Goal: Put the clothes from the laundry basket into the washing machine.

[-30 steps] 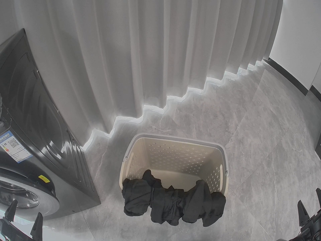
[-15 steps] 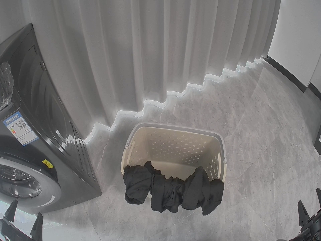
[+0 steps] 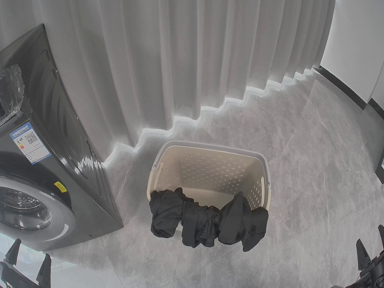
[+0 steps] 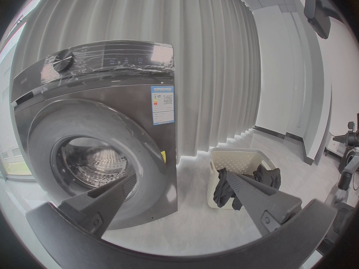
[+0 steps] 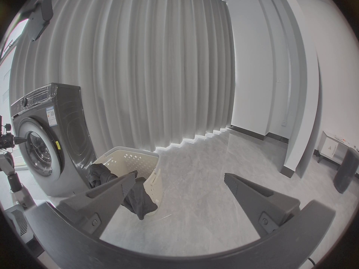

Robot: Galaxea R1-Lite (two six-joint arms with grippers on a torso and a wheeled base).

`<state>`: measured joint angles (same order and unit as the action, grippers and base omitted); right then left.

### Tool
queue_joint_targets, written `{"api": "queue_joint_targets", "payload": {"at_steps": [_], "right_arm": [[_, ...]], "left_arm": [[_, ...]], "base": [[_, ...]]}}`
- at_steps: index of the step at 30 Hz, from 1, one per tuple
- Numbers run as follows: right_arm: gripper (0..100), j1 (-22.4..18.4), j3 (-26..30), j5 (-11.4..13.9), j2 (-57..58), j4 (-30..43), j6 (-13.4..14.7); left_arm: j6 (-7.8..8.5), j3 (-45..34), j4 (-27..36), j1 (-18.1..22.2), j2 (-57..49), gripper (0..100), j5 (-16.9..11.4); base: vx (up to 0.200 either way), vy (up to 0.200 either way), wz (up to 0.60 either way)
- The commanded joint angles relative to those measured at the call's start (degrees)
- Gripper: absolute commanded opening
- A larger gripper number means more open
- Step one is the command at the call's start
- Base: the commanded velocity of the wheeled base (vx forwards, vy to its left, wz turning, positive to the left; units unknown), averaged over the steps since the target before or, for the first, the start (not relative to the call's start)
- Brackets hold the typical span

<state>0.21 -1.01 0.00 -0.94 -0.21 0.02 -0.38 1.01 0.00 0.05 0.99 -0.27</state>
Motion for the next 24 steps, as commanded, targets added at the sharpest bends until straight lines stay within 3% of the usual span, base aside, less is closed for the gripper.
{"api": "queue_joint_targets", "payload": {"at_steps": [1,5,11,20,24], "right_arm": [[100,0.06,1.01,0.0,0.06,-0.06,-0.02],[100,-0.03,1.01,0.0,0.06,-0.06,-0.02],[100,-0.03,1.01,0.0,0.06,-0.06,0.06],[100,-0.03,1.01,0.0,0.06,-0.06,-0.02],[100,-0.12,1.01,0.0,0.06,-0.06,-0.02]], "left_arm": [[0.03,-0.92,0.0,0.04,-0.99,100,0.0],[0.03,-0.92,0.0,0.04,-0.99,100,0.0],[0.11,-0.92,0.0,0.04,-0.99,100,0.0],[0.2,-1.01,0.0,0.04,-0.99,100,0.0],[0.2,-0.92,0.09,0.04,-0.99,100,0.0]], "base": [[0.0,0.0,0.0],[0.0,0.0,0.0],[0.0,0.0,0.6],[0.0,0.0,0.0],[0.0,0.0,0.6]]}}
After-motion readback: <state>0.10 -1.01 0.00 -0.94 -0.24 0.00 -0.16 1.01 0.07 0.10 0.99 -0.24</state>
